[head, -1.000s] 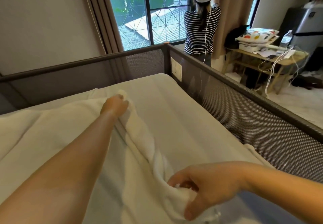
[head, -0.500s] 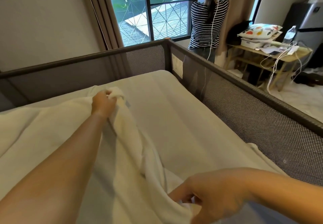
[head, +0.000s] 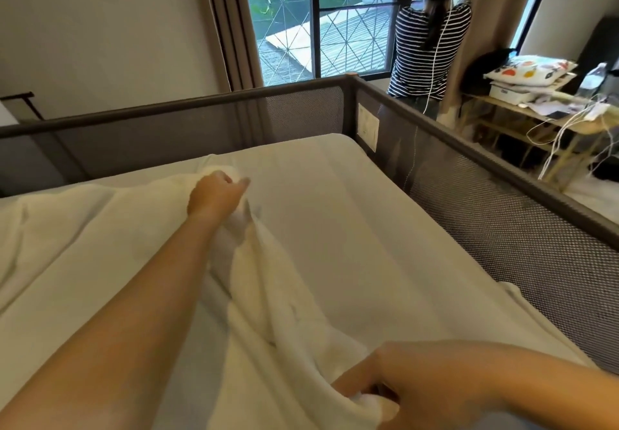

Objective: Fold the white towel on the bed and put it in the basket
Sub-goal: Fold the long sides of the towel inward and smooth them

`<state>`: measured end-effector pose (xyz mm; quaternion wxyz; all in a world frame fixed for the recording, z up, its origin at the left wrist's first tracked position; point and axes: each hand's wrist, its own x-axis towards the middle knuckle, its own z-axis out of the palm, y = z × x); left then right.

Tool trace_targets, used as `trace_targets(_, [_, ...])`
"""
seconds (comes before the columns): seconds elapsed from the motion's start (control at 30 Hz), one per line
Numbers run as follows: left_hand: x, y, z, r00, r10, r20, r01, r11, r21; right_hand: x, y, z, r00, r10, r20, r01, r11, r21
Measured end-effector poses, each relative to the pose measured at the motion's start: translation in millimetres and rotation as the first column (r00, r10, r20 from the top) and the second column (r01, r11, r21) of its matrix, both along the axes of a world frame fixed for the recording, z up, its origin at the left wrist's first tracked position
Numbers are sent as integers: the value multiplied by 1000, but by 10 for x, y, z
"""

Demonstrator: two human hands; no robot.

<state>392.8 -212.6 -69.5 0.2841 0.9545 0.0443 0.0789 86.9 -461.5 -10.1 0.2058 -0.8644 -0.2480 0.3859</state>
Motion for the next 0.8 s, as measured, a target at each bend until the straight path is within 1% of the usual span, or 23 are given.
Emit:
trace_targets(0.07, [-46,-130,10,991,25,-130,-8,991,132,10,8,39,1000,-10,-6,10,1000,10])
trace_targets(0.13, [-79,-219,-68,980,57,-189,-16,977,215,23,7,77,1000,-10,5,10,1000,25])
trace_targets(0.2, [-99,-281,-133,979,97,-179,-42,957,288,39,-32,52,1000,-29,2,29,999,40])
trace_targets(0.27, [-86,-289,-167,981,136,-138,-95,957,273,20,-50,34,998,-57,19,57,998,13])
trace_targets(0.33, [-65,-239,-136,979,173,-110,-152,972,178,5,-55,30,997,-65,36,65,998,3])
trace_targets(0.43, [33,-50,-51,976,210,-61,-213,976,-50,5,-33,30,991,-104,82,100,994,51])
trace_targets(0.5, [84,98,31,977,212,-20,-211,954,-212,-3,-1,45,984,-161,78,154,984,93])
trace_targets(0.57, [114,250,144,974,226,17,-204,910,-361,-19,68,82,978,-200,66,190,972,136])
trace_targets(0.67, [118,484,373,972,229,48,-179,859,-479,-51,241,188,968,-245,55,232,956,180])
trace_targets(0.8, [106,819,654,966,247,82,-157,803,-574,-112,526,353,950,-310,-34,309,917,251])
